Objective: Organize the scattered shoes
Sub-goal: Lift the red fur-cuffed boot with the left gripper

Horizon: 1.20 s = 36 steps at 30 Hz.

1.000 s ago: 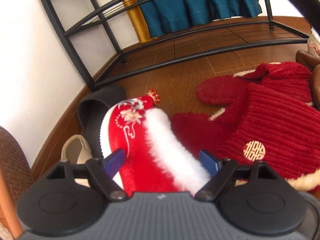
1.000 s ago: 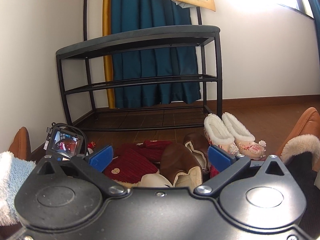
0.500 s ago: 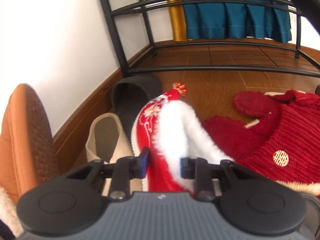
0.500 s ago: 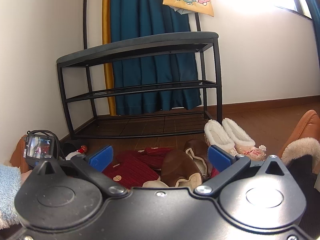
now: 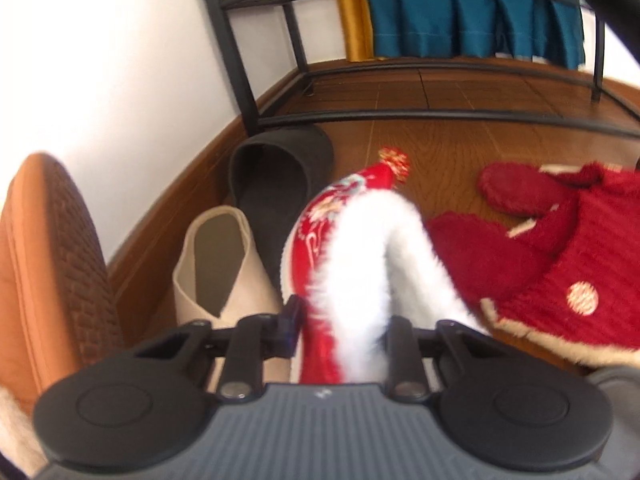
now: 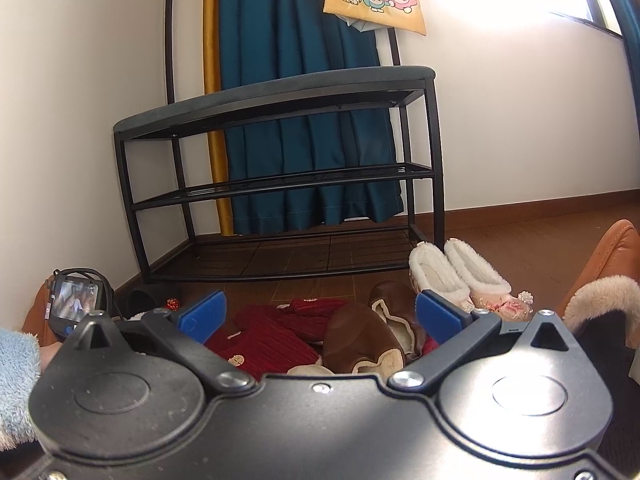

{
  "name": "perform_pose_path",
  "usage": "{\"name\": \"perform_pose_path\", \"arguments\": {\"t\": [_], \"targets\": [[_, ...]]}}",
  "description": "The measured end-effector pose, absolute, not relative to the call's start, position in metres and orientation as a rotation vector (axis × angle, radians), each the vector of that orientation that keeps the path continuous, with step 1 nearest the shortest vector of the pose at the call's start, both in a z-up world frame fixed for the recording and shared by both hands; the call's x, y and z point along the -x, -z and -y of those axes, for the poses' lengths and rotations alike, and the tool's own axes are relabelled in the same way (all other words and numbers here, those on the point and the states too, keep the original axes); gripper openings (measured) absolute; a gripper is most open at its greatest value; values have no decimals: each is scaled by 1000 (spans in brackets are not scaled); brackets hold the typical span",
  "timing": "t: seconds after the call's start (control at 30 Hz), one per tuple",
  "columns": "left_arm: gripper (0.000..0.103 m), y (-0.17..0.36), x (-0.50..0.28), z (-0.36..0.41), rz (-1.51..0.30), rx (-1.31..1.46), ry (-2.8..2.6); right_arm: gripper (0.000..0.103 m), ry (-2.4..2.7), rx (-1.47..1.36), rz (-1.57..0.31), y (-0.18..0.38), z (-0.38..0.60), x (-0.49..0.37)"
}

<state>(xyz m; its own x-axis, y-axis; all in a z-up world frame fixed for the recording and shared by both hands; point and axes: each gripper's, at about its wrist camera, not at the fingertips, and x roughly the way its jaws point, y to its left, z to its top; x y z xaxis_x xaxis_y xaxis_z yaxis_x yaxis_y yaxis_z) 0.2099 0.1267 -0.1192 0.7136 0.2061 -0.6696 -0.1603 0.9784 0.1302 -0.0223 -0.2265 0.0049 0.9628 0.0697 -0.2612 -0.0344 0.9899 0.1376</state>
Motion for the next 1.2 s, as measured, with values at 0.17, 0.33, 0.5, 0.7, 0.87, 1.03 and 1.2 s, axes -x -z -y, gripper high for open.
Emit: {"name": "perform_pose_path", "arguments": {"t": [0.17,0.33,0.5,0.7,0.87,1.03,1.2], "targets": [[12,104,-185,-135,-686,-86,-154,103,-51,-126,-251,-11,227,26],[10,78,-166,-141,-658,-102,-121,103,-71,-137,-226,-25,222,39],[10,41,-135,-147,-623,-119,-86,103,-91,-133,-186,-44,218,63],[10,26,-40,-130,-596,-177,2,103,-104,-146,-146,-69,216,99],[10,46,35,-113,-642,-106,65,103,-135,-106,-164,-82,211,137],[10,78,86,-92,-711,-98,171,103,-201,-6,-233,-74,195,153],[10,112,93,-80,-745,-152,205,103,-261,69,-282,-55,180,150]]}}
